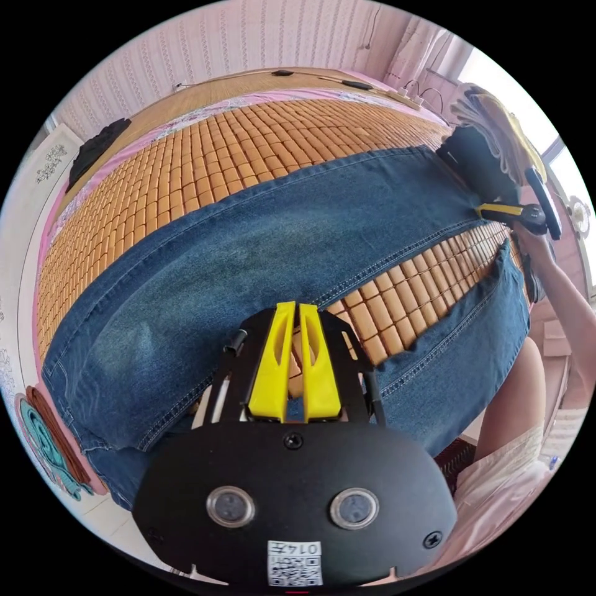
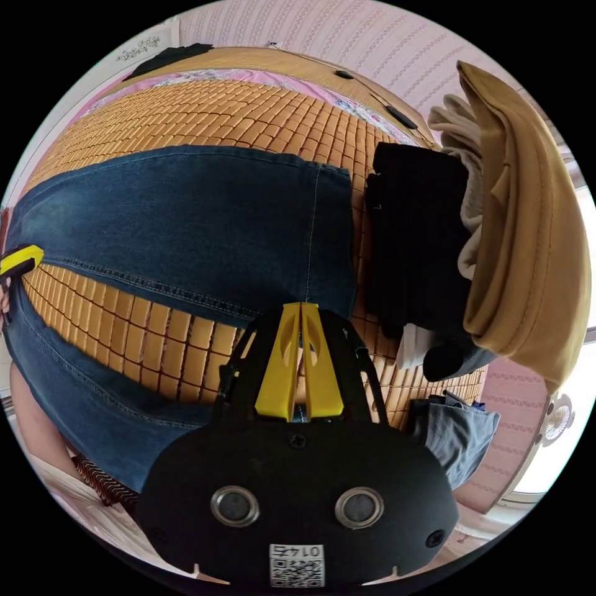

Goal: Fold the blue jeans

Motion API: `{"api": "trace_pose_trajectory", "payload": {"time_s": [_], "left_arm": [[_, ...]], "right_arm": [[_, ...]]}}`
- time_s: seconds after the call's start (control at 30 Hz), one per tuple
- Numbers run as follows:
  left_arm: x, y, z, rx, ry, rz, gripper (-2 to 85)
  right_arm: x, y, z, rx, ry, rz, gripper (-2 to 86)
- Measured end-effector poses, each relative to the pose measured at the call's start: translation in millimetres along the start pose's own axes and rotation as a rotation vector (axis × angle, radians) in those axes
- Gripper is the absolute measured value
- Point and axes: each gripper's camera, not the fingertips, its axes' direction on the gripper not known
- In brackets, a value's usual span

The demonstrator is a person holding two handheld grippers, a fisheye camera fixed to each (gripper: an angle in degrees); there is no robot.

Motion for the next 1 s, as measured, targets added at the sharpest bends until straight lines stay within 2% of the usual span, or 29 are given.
{"api": "trace_pose_trajectory", "payload": {"time_s": [0.23, 0.37, 0.43, 0.57, 0.7, 1.0], "left_arm": [[-34, 14, -36, 0.005, 0.110, -0.118, -1.0], [-55, 73, -107, 0.152, 0.189, -0.152, -1.0], [-68, 116, -139, 0.201, 0.174, -0.182, -0.9], [-110, 231, -199, 0.253, 0.111, -0.331, -0.7], [-161, 337, -242, 0.297, 0.068, -0.558, 1.1], [-262, 465, -286, 0.444, 0.168, -0.945, 5.0]], "right_arm": [[20, 18, -20, 0.022, -0.124, 0.109, -0.5], [23, 106, -100, 0.379, -0.188, 0.136, -0.4], [18, 158, -125, 0.449, -0.143, 0.138, -0.4], [4, 260, -144, 0.359, 0.013, 0.217, -0.5], [-4, 315, -138, 0.256, 0.057, 0.225, 0.3], [33, 343, -120, 0.199, -0.194, 0.384, 10.9]]}}
